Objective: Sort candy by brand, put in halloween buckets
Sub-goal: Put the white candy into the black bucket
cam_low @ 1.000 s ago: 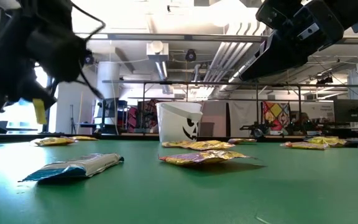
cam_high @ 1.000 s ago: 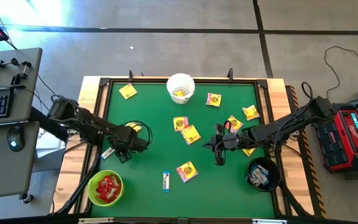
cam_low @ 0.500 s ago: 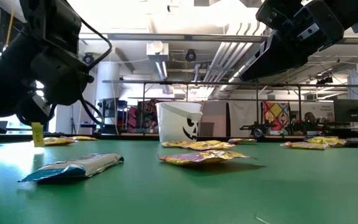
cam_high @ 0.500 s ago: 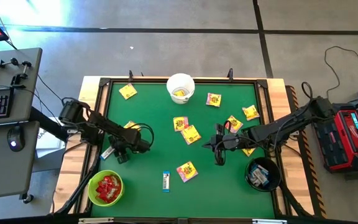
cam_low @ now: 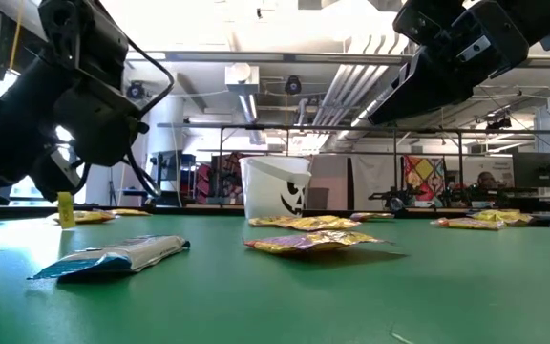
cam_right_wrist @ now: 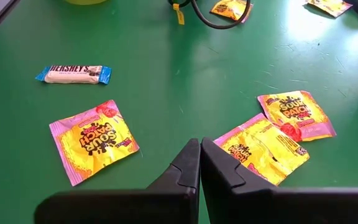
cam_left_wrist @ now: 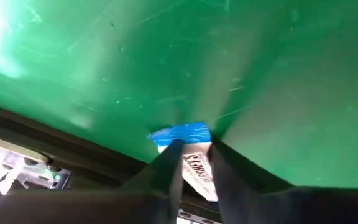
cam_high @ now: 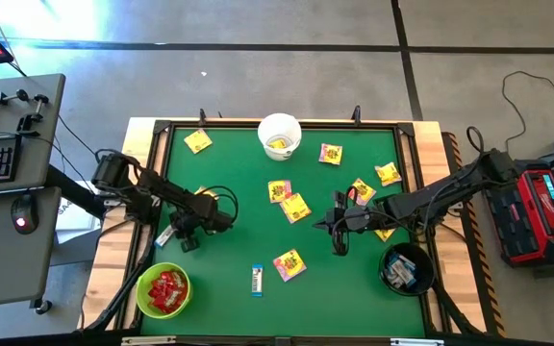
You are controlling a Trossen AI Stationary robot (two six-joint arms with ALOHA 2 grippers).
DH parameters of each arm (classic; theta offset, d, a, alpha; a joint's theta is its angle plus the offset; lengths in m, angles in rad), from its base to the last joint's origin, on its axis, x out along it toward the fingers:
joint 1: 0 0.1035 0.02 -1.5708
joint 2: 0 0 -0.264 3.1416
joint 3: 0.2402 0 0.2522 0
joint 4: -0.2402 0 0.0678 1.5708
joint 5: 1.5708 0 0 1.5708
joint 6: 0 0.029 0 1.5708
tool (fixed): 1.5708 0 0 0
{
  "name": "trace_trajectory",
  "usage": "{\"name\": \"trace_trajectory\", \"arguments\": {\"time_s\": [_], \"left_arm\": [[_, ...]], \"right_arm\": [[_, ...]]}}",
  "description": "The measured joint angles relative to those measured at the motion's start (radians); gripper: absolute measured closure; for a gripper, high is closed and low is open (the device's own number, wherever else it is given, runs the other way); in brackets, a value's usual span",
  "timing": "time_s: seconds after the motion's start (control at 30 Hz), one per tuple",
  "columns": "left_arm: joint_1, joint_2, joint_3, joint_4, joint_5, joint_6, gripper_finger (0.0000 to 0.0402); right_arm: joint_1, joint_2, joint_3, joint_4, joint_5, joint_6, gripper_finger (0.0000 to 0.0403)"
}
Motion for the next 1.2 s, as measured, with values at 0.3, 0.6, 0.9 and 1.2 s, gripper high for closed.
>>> {"name": "trace_trajectory", "arguments": {"time_s": [0.3,0.6,0.9,1.2], "left_arm": [[0.0,-0.001,0.036,-0.011,-0.046,0.042,0.0396],[-0.002,-0.042,0.152,-0.026,-0.08,0.062,0.0401],[-0.002,-0.125,0.311,0.069,-0.109,0.044,0.0401],[-0.002,-0.146,0.385,0.276,-0.155,0.061,0.0401]], "right_arm": [[0.0,0.0,0.0,0.0,0.0,0.0,0.0402],[0.018,0.0,0.0,-0.045,-0.008,-0.007,0.0402],[0.066,0.011,-0.001,-0.07,0.003,0.094,0.0377],[0.051,0.195,-0.001,0.165,-0.001,0.208,0.0239]]}}
